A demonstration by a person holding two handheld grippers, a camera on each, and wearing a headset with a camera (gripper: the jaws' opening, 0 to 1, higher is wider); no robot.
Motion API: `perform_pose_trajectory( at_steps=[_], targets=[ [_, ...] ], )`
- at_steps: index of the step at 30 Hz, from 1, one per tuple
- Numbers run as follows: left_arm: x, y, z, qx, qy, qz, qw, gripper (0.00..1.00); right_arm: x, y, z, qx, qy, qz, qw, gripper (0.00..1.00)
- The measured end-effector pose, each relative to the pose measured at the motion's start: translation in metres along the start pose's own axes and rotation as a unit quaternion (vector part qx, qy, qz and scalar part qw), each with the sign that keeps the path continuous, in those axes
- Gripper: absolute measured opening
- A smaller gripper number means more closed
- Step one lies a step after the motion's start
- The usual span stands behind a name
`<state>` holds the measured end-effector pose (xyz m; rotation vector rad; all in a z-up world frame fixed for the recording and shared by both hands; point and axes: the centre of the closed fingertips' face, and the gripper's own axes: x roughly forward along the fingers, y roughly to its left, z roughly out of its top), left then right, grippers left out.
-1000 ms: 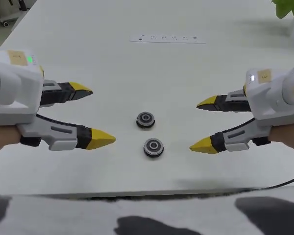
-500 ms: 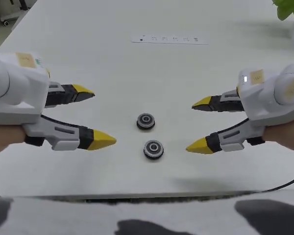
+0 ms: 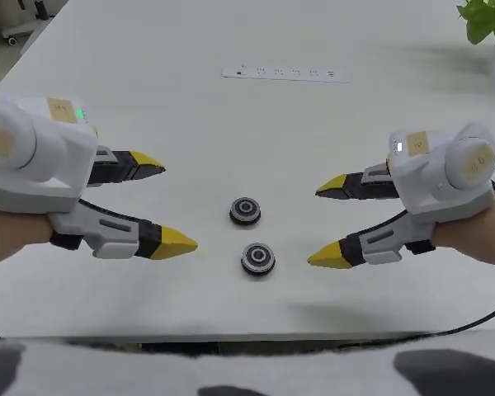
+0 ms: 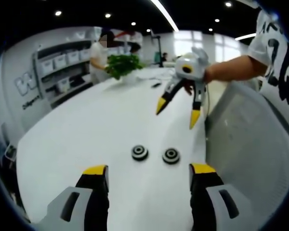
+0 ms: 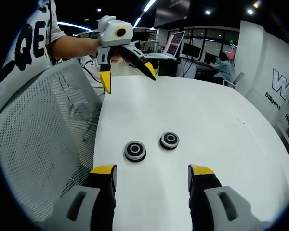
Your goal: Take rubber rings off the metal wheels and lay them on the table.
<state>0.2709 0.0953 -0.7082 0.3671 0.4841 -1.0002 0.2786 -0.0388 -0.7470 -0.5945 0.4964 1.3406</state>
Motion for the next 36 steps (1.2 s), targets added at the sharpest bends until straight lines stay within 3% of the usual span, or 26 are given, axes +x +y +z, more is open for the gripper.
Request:
perform_pose_trajectory(
  at_steps=[12, 36],
  targets=[
    [0.013, -0.004, -0.001, 0.008, 0.012, -0.015, 0.9998, 0.69, 0.007, 0.002, 0.0, 0.021, -0.016, 0.011, 0.9996, 0.58],
    [0.037, -0.013, -0.01, 0.017, 0.033, -0.047, 0.9982, 0.63, 0.019, 0.003, -0.01, 0.038, -0.016, 0.029, 0.9987, 0.55]
  ],
)
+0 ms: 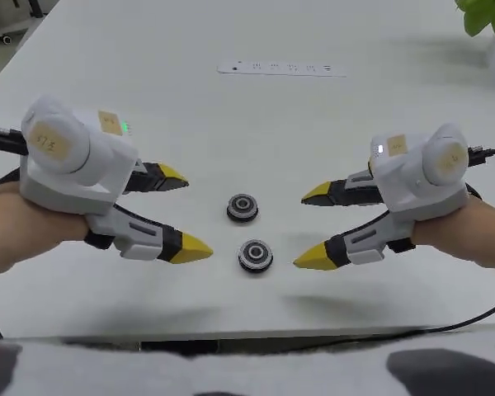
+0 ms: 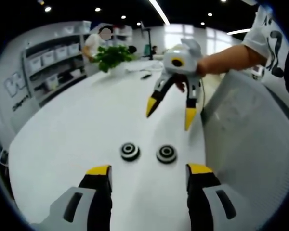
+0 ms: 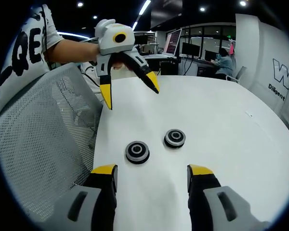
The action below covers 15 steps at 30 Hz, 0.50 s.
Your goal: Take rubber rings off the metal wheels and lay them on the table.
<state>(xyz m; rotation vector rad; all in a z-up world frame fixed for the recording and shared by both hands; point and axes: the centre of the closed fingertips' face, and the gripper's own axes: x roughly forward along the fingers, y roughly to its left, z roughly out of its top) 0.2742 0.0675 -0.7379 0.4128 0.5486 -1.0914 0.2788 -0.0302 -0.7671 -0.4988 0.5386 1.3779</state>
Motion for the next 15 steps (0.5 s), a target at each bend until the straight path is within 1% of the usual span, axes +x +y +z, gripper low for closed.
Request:
perform_pose_trajectory(
  at_steps=[5, 9, 15],
  targets=[
    [0.007, -0.004, 0.0, 0.004, 0.003, -0.012, 0.9999, 0.61, 0.002, 0.001, -0.001, 0.005, -0.002, 0.003, 1.0, 0.54],
    [0.012, -0.005, 0.0, 0.006, 0.003, -0.019, 0.9998, 0.59, 0.004, 0.002, -0.003, 0.003, 0.002, 0.008, 1.0, 0.52],
    [0.018, -0.007, 0.0, 0.004, 0.005, -0.028, 0.9996, 0.57, 0.009, 0.002, -0.003, 0.0, 0.001, 0.014, 0.9999, 0.51]
  ],
)
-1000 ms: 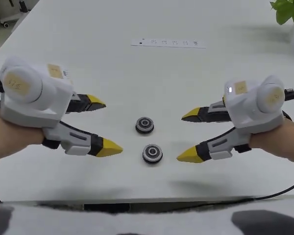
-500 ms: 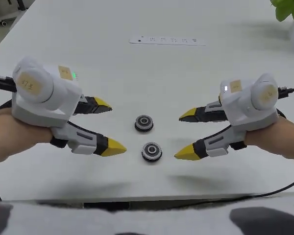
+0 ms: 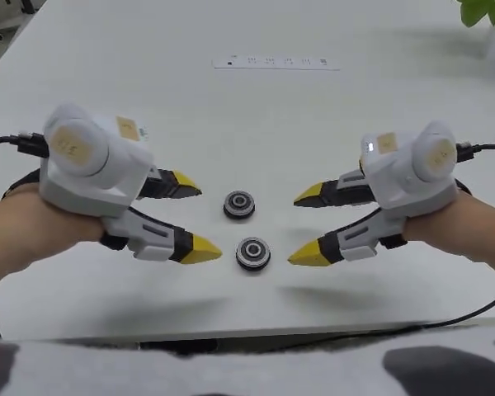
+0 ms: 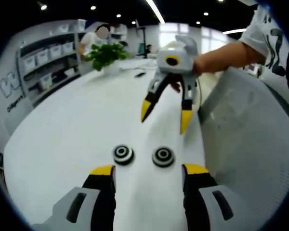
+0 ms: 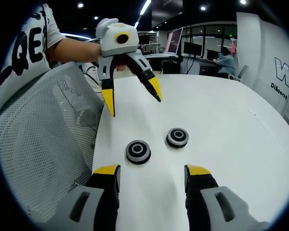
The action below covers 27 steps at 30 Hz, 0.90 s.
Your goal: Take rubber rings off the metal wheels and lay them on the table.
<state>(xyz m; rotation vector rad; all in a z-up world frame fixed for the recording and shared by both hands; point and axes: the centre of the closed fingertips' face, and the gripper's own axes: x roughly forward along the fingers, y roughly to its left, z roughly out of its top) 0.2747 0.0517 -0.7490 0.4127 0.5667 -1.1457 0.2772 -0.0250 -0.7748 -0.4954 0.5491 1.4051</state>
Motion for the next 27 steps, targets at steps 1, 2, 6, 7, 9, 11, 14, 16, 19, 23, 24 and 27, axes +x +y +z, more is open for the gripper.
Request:
perform_pose_trajectory(
  at_steps=[1, 2, 6, 7, 9, 11, 14, 16, 19, 23, 24, 27],
  targets=[
    [0.001, 0.0, 0.0, 0.0, 0.0, -0.002, 1.0, 0.56, 0.0, 0.0, 0.0, -0.001, 0.001, 0.001, 1.0, 0.51],
    [0.002, -0.001, 0.001, 0.0, -0.001, -0.003, 1.0, 0.55, 0.001, 0.0, 0.0, -0.001, 0.001, 0.002, 1.0, 0.5],
    [0.005, -0.002, 0.002, -0.001, -0.004, -0.01, 0.9999, 0.52, 0.003, 0.0, -0.001, -0.005, 0.004, 0.007, 1.0, 0.49],
    [0.006, -0.003, 0.002, 0.0, -0.003, -0.011, 0.9999, 0.52, 0.004, 0.0, -0.001, -0.007, 0.005, 0.008, 0.9999, 0.49],
    [0.008, -0.004, 0.001, 0.001, 0.001, -0.015, 0.9999, 0.51, 0.005, 0.0, 0.001, -0.005, 0.003, 0.01, 0.9999, 0.48],
    [0.01, -0.005, 0.0, 0.002, 0.003, -0.017, 0.9998, 0.51, 0.006, 0.001, 0.003, -0.003, 0.0, 0.014, 0.9999, 0.48],
    [0.012, -0.005, -0.001, 0.002, 0.003, -0.019, 0.9998, 0.49, 0.008, 0.0, 0.003, -0.007, 0.003, 0.016, 0.9999, 0.47],
    [0.014, -0.005, -0.001, 0.001, 0.005, -0.022, 0.9997, 0.49, 0.008, -0.001, 0.003, -0.009, 0.005, 0.017, 0.9998, 0.47],
    [0.016, -0.006, -0.001, 0.003, 0.007, -0.025, 0.9997, 0.48, 0.009, -0.001, 0.003, -0.011, 0.007, 0.019, 0.9997, 0.46],
    [0.019, -0.006, 0.0, 0.003, 0.006, -0.028, 0.9996, 0.46, 0.012, -0.001, 0.003, -0.016, 0.012, 0.024, 0.9995, 0.45],
    [0.02, -0.006, 0.001, 0.003, 0.006, -0.029, 0.9996, 0.46, 0.012, -0.001, 0.004, -0.017, 0.012, 0.025, 0.9995, 0.45],
    [0.022, -0.006, 0.001, 0.004, 0.007, -0.03, 0.9995, 0.45, 0.014, 0.0, 0.006, -0.02, 0.011, 0.028, 0.9993, 0.45]
  ],
)
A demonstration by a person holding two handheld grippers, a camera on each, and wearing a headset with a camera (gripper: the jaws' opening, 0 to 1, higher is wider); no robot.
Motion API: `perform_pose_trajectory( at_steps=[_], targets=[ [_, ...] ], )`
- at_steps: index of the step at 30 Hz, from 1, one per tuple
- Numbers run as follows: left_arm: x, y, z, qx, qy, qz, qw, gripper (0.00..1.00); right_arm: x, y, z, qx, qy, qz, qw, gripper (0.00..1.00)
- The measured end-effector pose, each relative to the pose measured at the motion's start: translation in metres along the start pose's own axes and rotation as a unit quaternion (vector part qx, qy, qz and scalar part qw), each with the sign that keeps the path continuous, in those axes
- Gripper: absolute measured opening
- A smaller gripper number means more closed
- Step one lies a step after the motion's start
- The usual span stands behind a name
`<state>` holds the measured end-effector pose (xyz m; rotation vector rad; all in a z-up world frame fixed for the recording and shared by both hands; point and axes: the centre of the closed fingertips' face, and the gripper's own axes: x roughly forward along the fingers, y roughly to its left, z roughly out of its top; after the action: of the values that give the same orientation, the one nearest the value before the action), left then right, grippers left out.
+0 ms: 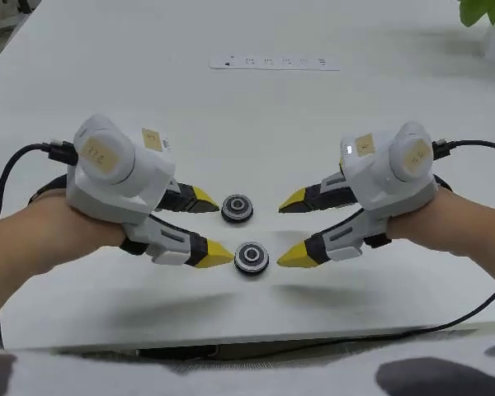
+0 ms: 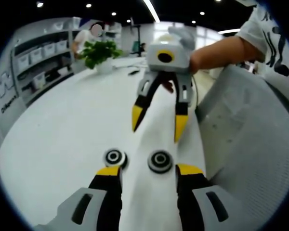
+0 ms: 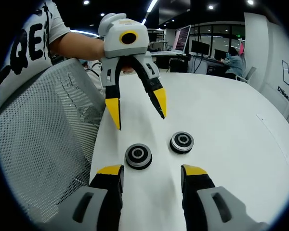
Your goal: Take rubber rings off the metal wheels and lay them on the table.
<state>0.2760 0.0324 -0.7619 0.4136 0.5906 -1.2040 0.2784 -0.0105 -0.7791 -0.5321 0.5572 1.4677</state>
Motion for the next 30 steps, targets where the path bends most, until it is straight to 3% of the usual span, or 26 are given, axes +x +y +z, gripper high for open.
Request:
perform_pose_trajectory(
  at_steps=[30],
  targets=[
    [0.028, -0.018, -0.003, 0.015, 0.021, -0.037, 0.999, 0.3, 0.007, 0.005, -0.005, 0.004, 0.004, 0.009, 0.9999, 0.41]
  ],
)
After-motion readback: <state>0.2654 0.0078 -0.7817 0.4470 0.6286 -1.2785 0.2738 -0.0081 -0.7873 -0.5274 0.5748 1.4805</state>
